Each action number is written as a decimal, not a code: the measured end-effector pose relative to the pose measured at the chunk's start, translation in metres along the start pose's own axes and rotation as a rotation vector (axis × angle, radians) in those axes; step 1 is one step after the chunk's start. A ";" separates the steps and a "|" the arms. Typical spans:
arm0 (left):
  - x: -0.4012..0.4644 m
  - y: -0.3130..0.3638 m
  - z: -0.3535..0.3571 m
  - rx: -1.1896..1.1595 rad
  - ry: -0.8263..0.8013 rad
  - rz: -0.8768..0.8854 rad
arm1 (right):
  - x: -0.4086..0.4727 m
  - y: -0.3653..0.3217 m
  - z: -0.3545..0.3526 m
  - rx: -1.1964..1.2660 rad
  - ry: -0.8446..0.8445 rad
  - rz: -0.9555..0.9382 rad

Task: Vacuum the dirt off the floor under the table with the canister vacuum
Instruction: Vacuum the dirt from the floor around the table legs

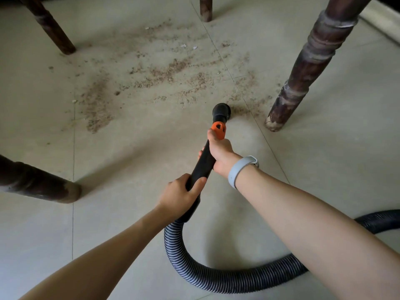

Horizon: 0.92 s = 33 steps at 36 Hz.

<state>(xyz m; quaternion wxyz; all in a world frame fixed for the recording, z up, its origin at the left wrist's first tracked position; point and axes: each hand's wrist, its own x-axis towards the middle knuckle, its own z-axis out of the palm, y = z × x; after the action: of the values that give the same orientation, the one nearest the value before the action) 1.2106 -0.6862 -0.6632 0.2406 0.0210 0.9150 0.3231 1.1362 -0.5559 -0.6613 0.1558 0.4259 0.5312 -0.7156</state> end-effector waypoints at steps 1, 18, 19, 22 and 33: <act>0.001 0.001 0.000 0.003 -0.001 0.018 | -0.001 -0.001 -0.001 -0.004 0.000 0.000; 0.035 0.029 0.006 -0.008 -0.100 0.121 | 0.007 -0.018 -0.043 0.099 0.112 -0.011; 0.035 0.028 0.007 0.001 -0.104 0.128 | 0.007 -0.015 -0.046 0.110 0.114 -0.009; 0.037 0.023 0.011 0.003 -0.113 0.138 | 0.008 -0.009 -0.051 0.124 0.119 -0.007; 0.067 0.040 0.009 0.006 -0.136 0.175 | 0.026 -0.031 -0.054 0.115 0.181 -0.024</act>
<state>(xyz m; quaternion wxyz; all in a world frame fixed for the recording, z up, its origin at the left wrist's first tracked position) 1.1513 -0.6364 -0.6739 0.2732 0.1233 0.8921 0.3381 1.1234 -0.4900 -0.6657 0.0739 0.4905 0.5063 -0.7054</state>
